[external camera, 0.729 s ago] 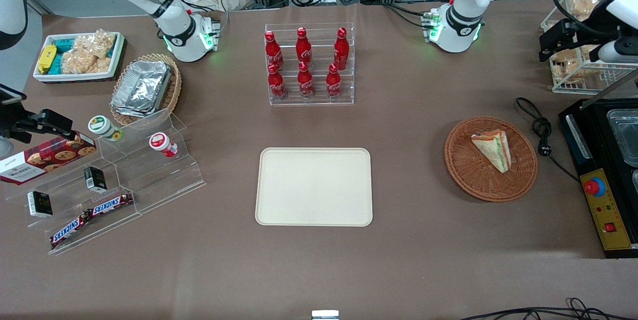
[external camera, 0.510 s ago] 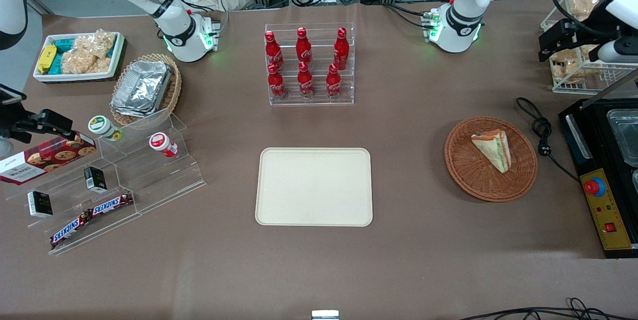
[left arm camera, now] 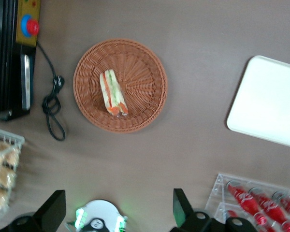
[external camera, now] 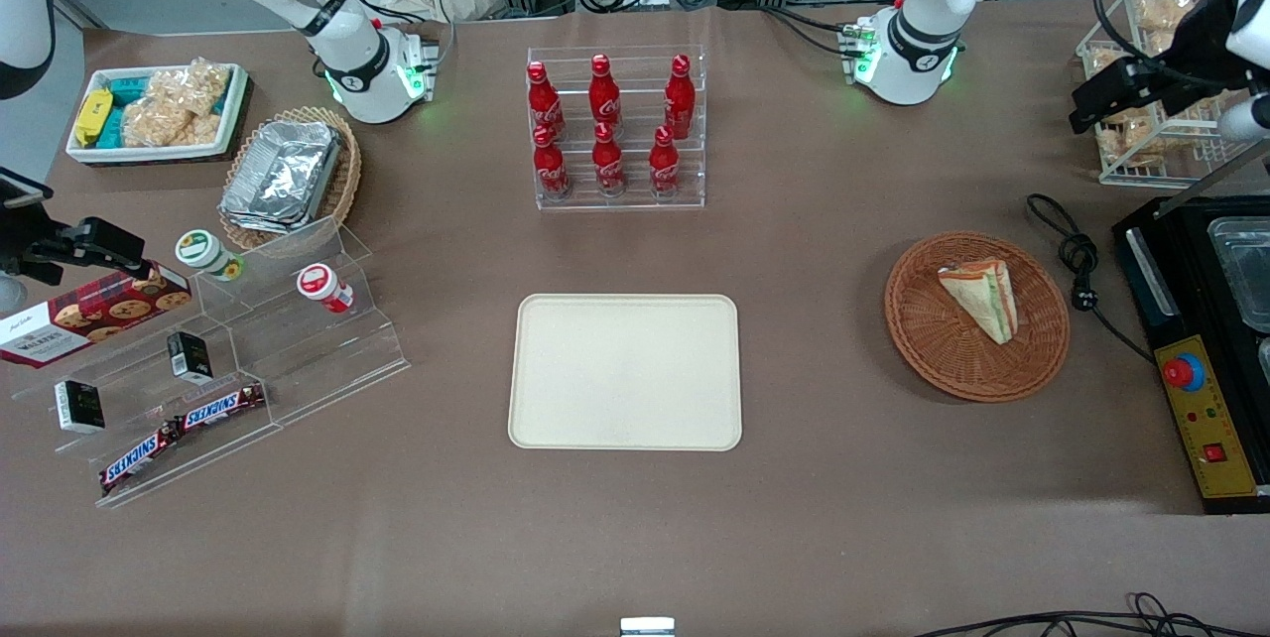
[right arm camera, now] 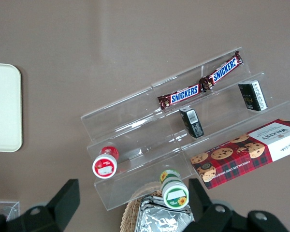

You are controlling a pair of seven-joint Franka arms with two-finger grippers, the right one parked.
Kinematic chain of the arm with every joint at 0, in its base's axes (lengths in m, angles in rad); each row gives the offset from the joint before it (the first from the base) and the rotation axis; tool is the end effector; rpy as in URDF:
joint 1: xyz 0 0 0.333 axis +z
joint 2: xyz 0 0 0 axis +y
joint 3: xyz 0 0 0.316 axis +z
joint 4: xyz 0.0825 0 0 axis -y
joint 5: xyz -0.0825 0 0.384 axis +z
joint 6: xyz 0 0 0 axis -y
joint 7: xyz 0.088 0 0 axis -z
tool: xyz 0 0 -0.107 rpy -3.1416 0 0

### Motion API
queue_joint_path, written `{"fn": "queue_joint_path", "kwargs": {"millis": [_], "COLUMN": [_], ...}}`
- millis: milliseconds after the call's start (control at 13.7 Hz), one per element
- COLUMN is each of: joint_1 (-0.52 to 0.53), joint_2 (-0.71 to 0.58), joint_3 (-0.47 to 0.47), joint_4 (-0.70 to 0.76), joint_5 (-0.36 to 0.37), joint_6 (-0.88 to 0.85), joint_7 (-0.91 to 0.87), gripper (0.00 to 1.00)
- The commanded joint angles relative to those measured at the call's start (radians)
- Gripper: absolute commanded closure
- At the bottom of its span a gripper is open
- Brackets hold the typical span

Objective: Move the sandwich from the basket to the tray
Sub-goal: 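Move the left gripper over the wrapped sandwich in the wicker basket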

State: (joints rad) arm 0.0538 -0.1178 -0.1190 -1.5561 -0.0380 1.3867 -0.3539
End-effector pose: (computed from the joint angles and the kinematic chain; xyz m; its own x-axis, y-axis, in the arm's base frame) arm 0.4955 -0.0414 0.6772 0.9584 0.2795 -0.0573 0.2802 -0.9599 0.0041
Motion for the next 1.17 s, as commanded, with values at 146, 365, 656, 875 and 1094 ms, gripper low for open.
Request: {"fn": "queue_joint_path", "kwargs": {"millis": [146,365,656,875,1094], "joint_1": [-0.008,0.012,0.092,0.121,0.130], "joint_2": [-0.017,-0.017,0.016,0.094,0.159], "joint_3": [0.007,0.013,0.013,0.015,0.016], "joint_4": [-0.191,-0.355,-0.583,-0.657,-0.702], "joint_5": [-0.002,0.009,0.007,0.007,0.007], "joint_6": [0.116,0.298,0.616,0.770,0.862], "joint_7": [-0.115,-0.161,-0.161,-0.163,-0.163], "gripper": [0.01,0.01,0.01,0.01,0.01]}}
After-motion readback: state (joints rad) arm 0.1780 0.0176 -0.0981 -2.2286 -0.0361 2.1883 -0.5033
